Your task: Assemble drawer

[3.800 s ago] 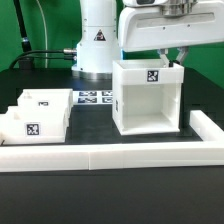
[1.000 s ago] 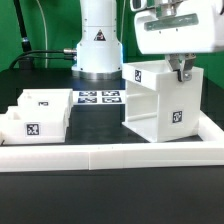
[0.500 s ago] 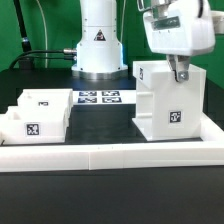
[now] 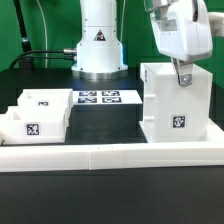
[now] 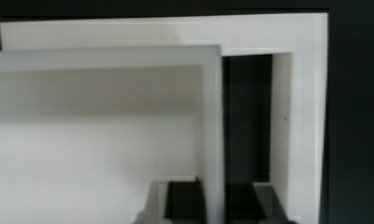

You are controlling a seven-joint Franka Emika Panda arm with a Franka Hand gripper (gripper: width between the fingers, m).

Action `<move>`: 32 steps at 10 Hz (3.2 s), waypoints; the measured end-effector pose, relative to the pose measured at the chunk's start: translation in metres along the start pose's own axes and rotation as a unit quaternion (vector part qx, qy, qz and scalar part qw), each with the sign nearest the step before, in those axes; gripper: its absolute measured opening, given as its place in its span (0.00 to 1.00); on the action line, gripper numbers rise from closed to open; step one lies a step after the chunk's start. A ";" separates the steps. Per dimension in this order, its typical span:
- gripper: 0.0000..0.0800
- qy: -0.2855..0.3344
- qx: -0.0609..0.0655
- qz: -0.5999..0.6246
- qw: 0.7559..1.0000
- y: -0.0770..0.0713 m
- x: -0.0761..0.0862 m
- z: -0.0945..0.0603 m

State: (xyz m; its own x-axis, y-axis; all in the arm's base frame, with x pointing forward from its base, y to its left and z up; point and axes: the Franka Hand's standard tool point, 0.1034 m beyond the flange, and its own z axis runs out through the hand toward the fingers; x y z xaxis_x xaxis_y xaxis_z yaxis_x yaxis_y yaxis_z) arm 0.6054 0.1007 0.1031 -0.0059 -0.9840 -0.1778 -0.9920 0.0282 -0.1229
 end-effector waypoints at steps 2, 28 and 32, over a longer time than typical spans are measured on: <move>0.06 -0.002 0.005 0.001 1.000 -0.019 -0.002 0.001; 0.81 0.012 -0.007 -0.533 0.846 0.013 0.059 -0.049; 0.81 0.012 -0.007 -0.620 0.785 0.012 0.066 -0.051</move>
Offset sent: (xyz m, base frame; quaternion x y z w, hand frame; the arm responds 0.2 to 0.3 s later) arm 0.0267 0.0017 -0.0020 -0.0007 0.0228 0.0039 0.9997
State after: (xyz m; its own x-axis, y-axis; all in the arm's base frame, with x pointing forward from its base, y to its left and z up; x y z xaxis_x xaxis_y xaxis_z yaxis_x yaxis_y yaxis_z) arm 0.5870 0.0268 0.1395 0.9623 -0.2570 0.0886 -0.2388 -0.9549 -0.1763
